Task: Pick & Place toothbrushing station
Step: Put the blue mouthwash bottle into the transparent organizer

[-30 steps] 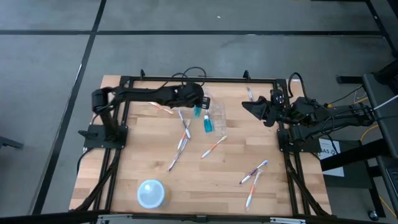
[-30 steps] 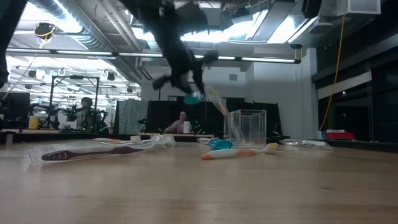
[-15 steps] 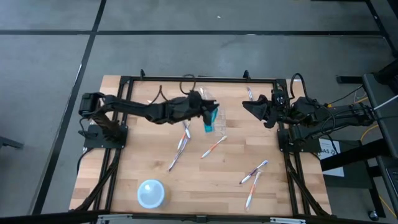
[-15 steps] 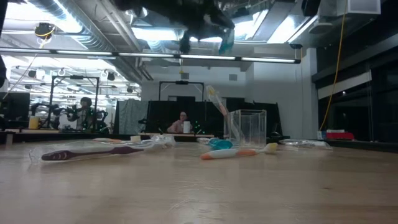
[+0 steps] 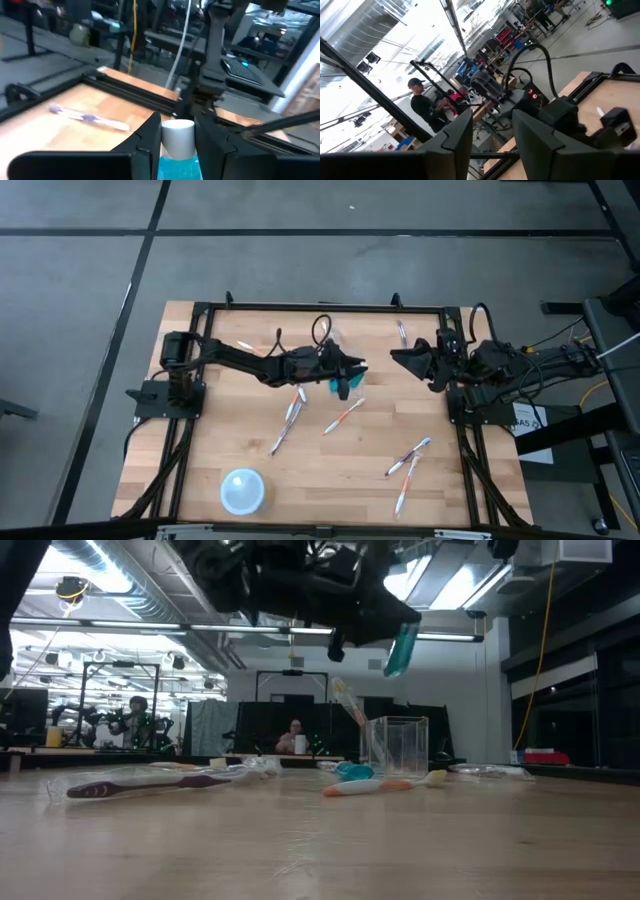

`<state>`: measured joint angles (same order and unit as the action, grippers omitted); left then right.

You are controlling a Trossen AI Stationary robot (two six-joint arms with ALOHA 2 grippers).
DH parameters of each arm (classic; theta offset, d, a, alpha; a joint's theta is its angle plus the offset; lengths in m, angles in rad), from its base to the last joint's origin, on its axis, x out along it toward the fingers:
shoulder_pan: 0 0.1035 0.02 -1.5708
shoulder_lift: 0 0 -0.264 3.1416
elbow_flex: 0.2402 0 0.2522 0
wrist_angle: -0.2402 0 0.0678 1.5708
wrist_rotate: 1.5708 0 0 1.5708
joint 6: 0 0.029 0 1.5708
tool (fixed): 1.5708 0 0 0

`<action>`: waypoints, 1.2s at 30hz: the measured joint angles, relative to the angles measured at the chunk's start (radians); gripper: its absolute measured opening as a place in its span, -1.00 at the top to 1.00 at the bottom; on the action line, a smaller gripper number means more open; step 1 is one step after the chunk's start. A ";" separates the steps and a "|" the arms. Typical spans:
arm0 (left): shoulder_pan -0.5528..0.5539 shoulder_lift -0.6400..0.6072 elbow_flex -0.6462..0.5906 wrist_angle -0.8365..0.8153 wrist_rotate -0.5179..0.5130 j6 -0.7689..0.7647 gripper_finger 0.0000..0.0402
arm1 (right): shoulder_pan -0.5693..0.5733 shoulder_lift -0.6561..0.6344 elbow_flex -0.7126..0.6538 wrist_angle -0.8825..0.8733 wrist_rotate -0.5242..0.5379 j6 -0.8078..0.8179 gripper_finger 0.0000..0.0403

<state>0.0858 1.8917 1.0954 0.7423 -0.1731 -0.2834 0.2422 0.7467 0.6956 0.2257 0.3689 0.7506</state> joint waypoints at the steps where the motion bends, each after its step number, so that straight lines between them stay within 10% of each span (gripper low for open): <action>1: 0.011 0.009 0.000 0.007 -0.006 0.012 0.58 | 0.009 0.000 0.000 0.003 0.010 0.000 0.30; 36: 0.098 0.125 -0.092 0.192 -0.037 0.132 0.58 | 0.083 0.000 0.000 0.029 0.113 -0.049 0.30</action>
<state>0.1834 2.0167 1.0038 0.9341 -0.2101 -0.1511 0.3256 0.7467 0.6956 0.2549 0.4824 0.7016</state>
